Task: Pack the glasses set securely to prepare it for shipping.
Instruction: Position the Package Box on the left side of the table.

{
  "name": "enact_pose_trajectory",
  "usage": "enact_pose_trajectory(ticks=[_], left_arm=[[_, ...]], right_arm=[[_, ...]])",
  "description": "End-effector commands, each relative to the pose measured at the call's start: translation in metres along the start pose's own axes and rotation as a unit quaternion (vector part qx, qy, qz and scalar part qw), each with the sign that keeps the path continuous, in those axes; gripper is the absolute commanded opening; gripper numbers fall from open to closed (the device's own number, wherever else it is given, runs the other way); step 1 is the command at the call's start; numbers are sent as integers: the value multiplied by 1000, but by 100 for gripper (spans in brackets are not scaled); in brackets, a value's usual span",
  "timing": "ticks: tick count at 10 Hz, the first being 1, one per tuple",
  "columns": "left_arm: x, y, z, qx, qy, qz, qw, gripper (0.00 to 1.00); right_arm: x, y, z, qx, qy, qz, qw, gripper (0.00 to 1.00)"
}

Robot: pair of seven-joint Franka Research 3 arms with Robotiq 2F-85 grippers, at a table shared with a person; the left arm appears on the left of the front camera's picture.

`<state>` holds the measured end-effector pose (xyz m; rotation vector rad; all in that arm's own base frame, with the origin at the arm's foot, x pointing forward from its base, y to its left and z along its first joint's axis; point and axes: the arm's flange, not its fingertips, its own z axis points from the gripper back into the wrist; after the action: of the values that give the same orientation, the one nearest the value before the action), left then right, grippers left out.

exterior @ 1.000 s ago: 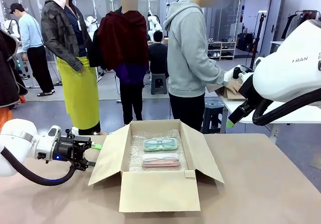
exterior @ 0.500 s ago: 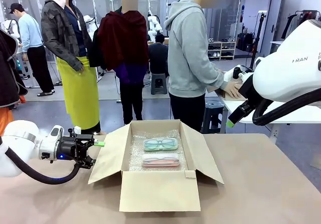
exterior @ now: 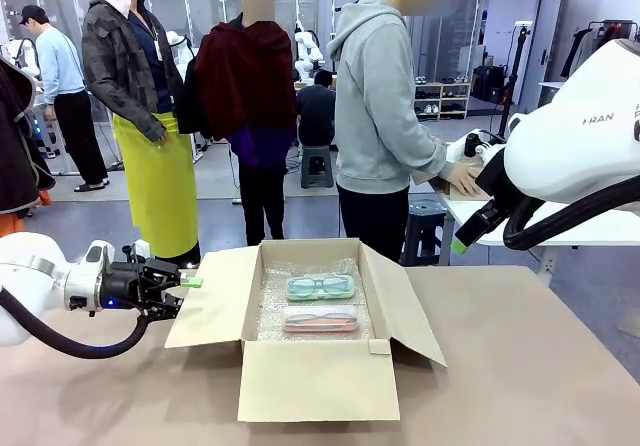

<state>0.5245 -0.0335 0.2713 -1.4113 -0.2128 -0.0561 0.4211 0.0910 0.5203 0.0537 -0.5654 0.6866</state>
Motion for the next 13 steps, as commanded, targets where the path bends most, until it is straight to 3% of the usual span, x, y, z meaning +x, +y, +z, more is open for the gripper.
enact_pose_trajectory(ticks=[1,4,13], left_arm=[[-8,-3,2,-20,5,-19,1000,35],[-8,-5,2,-25,7,-21,999,2],[-2,-1,-3,-12,7,-6,1000,3]], right_arm=[[3,1,0,-2,3,-6,1000,100],[3,1,0,-2,3,-6,1000,100],[3,1,0,-2,3,-6,1000,100]])
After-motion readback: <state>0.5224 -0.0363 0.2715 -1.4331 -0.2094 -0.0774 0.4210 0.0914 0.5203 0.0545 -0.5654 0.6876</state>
